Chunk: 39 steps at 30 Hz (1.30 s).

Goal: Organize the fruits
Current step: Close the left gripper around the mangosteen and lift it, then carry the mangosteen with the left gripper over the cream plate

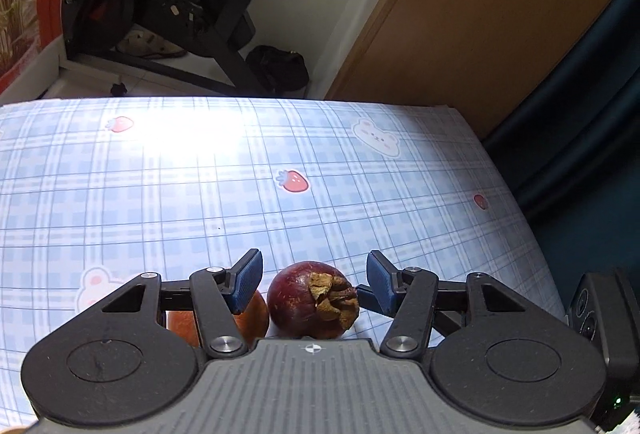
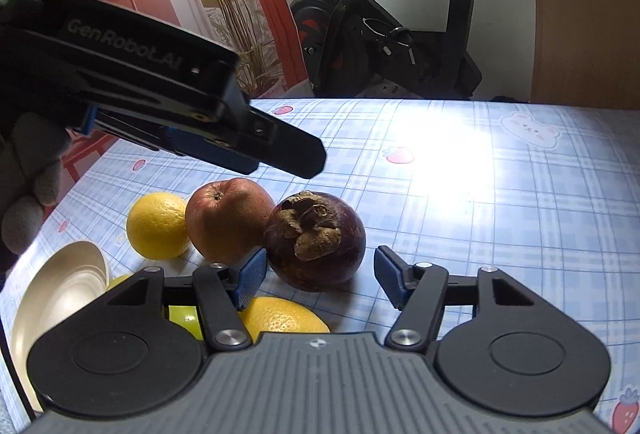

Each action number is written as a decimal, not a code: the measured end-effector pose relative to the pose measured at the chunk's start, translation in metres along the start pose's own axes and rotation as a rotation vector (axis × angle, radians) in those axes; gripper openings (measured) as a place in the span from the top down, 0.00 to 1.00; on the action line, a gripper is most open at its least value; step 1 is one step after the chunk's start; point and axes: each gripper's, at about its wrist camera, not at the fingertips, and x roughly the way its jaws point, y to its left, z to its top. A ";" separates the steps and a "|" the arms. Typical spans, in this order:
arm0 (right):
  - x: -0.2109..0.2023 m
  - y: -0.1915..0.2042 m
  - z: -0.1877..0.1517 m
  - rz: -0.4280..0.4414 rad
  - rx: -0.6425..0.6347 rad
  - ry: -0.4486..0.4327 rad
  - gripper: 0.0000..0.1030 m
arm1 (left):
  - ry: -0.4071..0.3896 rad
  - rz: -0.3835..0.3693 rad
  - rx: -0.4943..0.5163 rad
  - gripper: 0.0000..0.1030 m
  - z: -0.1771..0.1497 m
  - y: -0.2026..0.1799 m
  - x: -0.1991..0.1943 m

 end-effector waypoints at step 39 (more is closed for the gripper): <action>-0.038 0.052 0.007 0.100 -0.064 -0.023 0.42 | -0.007 -0.080 -0.096 0.54 -0.020 0.018 -0.068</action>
